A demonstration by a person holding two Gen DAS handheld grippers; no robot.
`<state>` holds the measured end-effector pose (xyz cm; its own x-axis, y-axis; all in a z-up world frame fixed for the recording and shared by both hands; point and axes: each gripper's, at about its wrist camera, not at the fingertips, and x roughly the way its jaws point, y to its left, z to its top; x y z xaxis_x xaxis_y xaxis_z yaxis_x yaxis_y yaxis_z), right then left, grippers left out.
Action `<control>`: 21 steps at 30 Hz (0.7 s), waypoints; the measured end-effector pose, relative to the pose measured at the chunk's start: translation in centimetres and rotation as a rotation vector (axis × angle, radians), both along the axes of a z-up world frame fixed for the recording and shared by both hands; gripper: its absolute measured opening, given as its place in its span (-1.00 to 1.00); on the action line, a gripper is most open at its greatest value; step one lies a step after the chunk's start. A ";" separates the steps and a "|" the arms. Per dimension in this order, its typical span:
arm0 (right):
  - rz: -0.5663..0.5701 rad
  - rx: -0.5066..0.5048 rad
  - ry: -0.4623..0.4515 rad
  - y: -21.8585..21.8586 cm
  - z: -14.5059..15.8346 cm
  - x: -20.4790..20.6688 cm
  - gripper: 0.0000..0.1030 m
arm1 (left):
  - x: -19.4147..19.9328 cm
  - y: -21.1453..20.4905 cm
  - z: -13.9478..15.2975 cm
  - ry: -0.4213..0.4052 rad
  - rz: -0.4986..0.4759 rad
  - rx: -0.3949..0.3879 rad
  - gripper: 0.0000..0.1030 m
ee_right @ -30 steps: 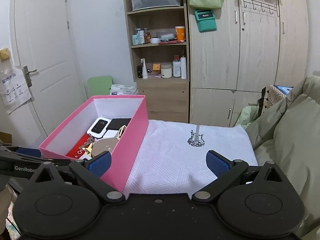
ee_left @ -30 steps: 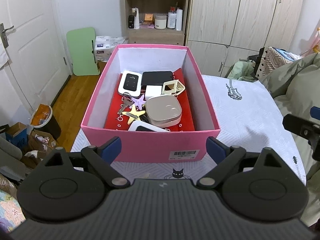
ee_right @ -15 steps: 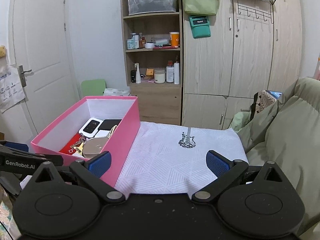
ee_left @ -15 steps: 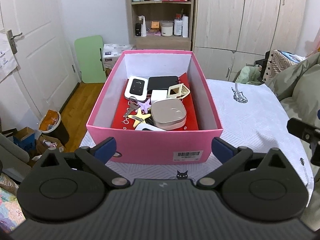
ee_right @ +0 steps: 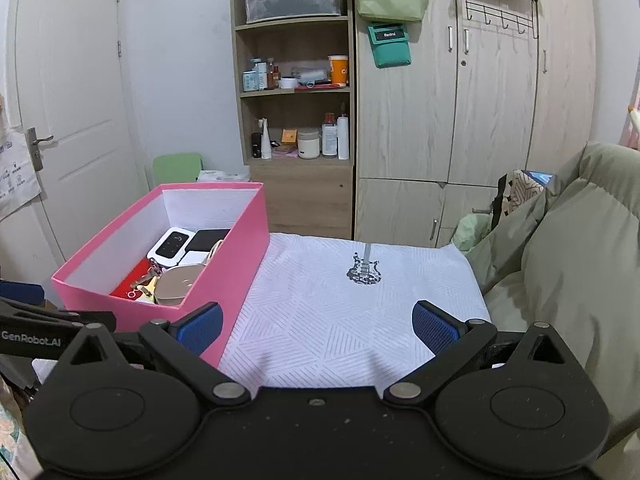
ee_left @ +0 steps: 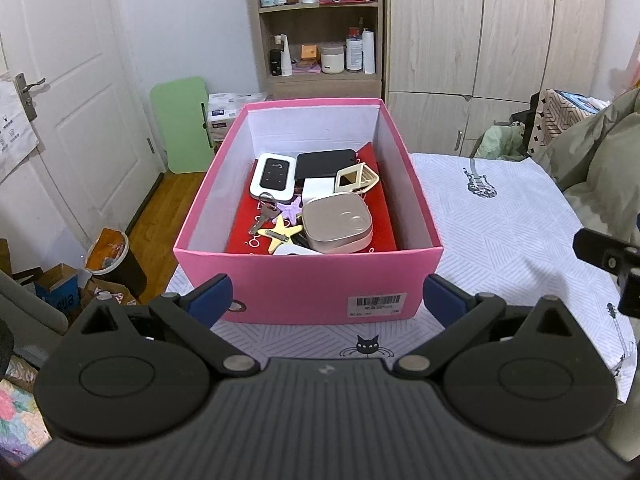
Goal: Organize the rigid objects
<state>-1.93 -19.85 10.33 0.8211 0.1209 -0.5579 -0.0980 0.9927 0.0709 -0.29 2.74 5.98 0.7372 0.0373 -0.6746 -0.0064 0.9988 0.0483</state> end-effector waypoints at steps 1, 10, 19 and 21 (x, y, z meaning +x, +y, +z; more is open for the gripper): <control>-0.001 0.001 0.001 -0.1 0.0 0.0 0.99 | 0.0 0.0 0.0 0.001 0.003 0.000 1.00; -0.003 0.006 0.009 -0.3 -0.2 0.2 0.99 | 0.2 0.0 -0.3 0.012 0.002 0.004 1.00; -0.009 0.014 0.022 -0.4 -0.4 0.4 0.99 | 0.1 0.0 -0.4 0.014 0.006 0.010 1.00; -0.013 0.014 0.025 -0.4 -0.4 0.5 0.99 | 0.1 0.0 -0.4 0.014 0.007 0.009 1.00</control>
<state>-1.42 -20.22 9.90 0.8083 0.1182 -0.5768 -0.0833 0.9927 0.0867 -0.18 2.72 5.57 0.7271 0.0483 -0.6848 -0.0123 0.9983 0.0573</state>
